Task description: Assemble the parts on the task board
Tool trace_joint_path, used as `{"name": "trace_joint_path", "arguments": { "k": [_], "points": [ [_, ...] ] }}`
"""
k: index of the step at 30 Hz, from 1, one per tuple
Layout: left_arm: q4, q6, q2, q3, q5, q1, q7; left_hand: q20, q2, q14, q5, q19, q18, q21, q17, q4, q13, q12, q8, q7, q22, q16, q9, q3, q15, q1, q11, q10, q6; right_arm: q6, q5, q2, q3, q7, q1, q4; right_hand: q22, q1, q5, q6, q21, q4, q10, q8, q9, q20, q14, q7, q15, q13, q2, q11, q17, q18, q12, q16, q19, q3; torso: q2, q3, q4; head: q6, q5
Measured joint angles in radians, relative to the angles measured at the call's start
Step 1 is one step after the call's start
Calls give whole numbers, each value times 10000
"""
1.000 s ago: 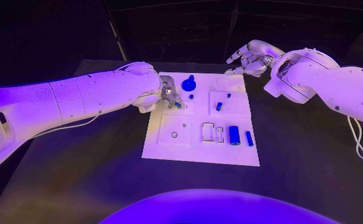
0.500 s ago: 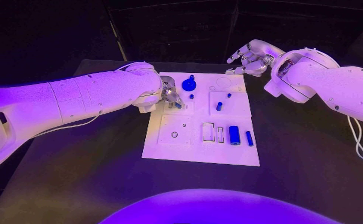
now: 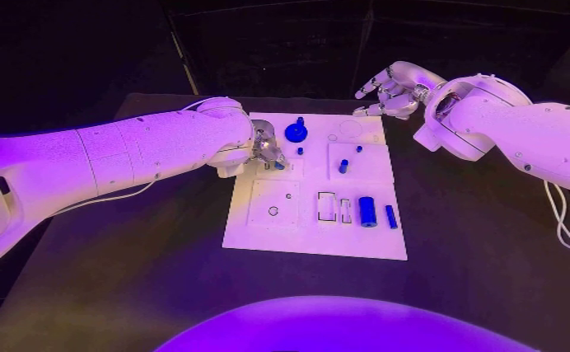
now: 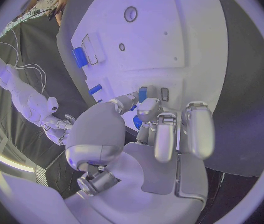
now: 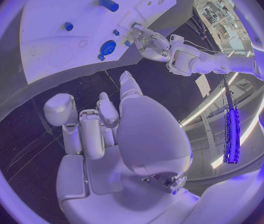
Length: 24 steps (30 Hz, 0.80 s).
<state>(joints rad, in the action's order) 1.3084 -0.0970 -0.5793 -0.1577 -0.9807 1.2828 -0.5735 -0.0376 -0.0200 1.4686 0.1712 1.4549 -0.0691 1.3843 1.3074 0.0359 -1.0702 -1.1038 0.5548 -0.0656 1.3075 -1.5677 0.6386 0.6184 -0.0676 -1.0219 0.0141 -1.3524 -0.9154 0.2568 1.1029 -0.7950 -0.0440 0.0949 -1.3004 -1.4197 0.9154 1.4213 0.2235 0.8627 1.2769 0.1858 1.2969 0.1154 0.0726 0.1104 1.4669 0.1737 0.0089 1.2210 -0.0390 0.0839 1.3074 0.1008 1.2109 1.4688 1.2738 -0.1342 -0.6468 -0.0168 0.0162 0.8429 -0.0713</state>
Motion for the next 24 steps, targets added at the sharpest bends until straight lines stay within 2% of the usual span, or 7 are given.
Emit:
{"name": "trace_joint_path", "arguments": {
  "k": [14,15,16,24],
  "points": [
    [-194,-211,152,6,0,20,-42,0,-63,-4,77,0,1,-16,0,-111,25,0,74,21,-1,0,66,137,-3,164,23,-25,-32,-12,0,24,0,0,0,10,1,0,0,0,0,-1,0,0,0,0,0,0,0,1,0,0,0,-1,0,0,0,1,0,1,0,30,11],
    [-222,-231,171,7,2,22,-50,0,-77,-23,78,0,0,-16,0,-128,24,0,81,36,-1,0,83,155,-23,240,44,-48,-71,-12,0,26,0,0,0,11,1,0,0,0,0,-1,0,0,0,0,0,0,0,1,0,0,-1,0,0,0,0,1,0,0,-1,34,11],
    [-241,-244,187,7,5,23,-54,0,-78,-38,77,0,0,-16,0,-313,24,0,122,50,-1,0,85,397,-37,349,54,-60,-86,-13,0,27,0,0,0,11,1,0,0,0,0,0,0,0,0,0,0,0,0,1,0,0,-1,-1,0,0,0,1,0,-1,-1,36,12],
    [-427,-353,311,8,21,40,-89,0,-78,-37,76,0,0,-16,0,-388,36,0,179,107,-1,0,134,581,-37,604,40,-75,-99,-16,0,39,0,2,0,18,-26,0,0,0,0,36,0,0,6,0,0,0,0,-12,0,0,4,-1,0,-5,0,-36,-1,-5,-8,51,23]
  ]
}}
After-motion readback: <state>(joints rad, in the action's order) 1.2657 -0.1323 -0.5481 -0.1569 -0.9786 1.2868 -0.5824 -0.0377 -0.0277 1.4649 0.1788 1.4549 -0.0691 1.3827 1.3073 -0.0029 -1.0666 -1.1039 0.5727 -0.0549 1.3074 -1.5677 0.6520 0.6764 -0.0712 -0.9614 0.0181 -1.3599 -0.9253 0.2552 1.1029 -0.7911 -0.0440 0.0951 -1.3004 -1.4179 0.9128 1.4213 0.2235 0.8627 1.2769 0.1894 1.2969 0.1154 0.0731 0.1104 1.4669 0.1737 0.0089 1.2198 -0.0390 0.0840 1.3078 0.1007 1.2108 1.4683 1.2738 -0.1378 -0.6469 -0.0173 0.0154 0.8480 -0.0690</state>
